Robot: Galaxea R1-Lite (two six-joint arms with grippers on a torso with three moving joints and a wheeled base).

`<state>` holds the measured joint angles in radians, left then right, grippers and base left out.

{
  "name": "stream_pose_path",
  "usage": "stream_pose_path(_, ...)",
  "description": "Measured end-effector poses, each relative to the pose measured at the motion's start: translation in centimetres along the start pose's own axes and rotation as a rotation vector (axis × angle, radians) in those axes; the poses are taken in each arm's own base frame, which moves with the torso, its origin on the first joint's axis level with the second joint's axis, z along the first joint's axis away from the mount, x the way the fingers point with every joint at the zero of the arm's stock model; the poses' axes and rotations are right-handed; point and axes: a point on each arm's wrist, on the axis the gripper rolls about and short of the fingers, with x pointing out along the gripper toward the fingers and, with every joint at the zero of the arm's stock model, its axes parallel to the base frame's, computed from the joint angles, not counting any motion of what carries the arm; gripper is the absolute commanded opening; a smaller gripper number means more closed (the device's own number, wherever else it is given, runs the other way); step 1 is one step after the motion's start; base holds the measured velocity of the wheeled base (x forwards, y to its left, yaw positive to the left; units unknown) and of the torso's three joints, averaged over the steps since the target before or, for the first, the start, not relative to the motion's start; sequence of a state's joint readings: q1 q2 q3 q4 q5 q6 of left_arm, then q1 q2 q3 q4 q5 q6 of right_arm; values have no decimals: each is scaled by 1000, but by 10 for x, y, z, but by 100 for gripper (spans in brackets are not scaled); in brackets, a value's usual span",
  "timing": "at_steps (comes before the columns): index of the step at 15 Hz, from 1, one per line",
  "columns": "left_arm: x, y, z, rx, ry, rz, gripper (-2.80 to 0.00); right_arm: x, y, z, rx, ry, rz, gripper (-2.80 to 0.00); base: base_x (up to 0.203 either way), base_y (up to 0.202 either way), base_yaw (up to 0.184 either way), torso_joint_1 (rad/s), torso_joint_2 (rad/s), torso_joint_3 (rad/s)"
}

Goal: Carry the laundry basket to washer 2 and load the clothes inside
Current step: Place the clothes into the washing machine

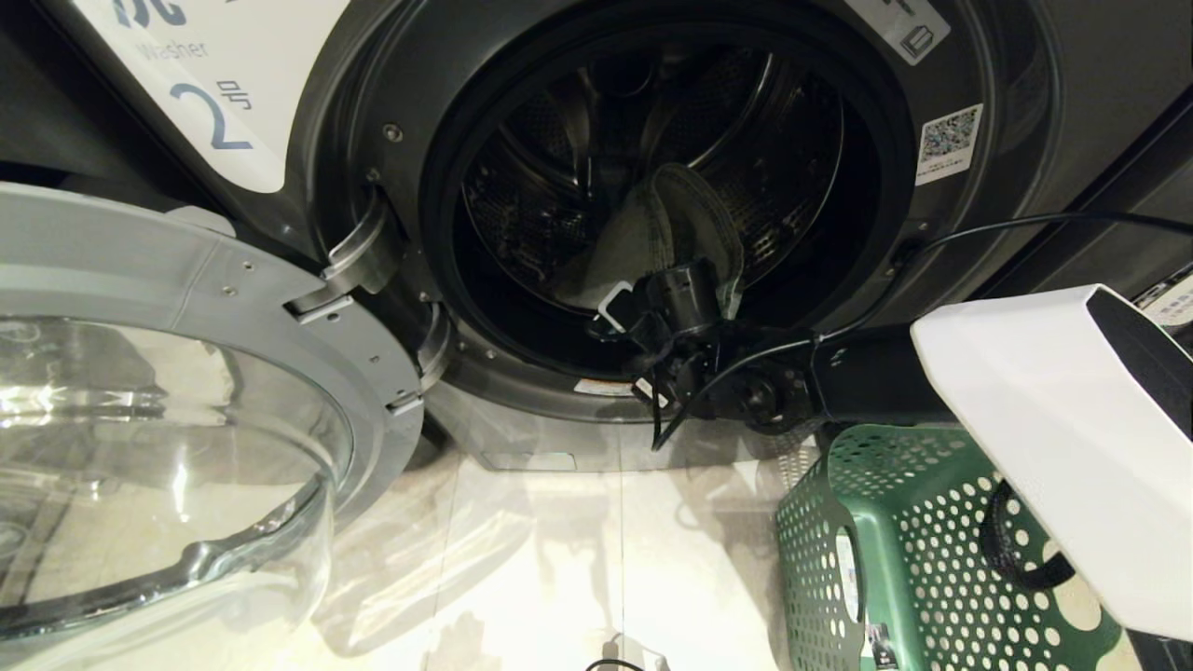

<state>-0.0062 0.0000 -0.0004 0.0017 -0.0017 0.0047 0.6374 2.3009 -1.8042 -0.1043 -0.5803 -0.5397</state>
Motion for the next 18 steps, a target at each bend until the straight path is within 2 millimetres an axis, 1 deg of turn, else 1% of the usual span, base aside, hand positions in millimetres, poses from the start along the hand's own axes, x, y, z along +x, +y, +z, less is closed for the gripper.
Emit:
stream_pose_path(6,0,0,0,0,0,0,-280,23,-27,-8,-66,32,-85,0,0,0,0,0,0,0)
stream_pose_path(10,0,0,0,0,0,0,-280,31,-29,-3,-78,10,-108,0,0,0,0,0,0,0)
stream_pose_path(12,0,0,0,0,0,0,-280,35,-28,0,-82,-29,-138,0,0,0,0,0,0,0)
stream_pose_path(18,0,0,0,0,0,0,-280,41,-36,9,-82,-144,-283,0,0,0,0,0,0,0)
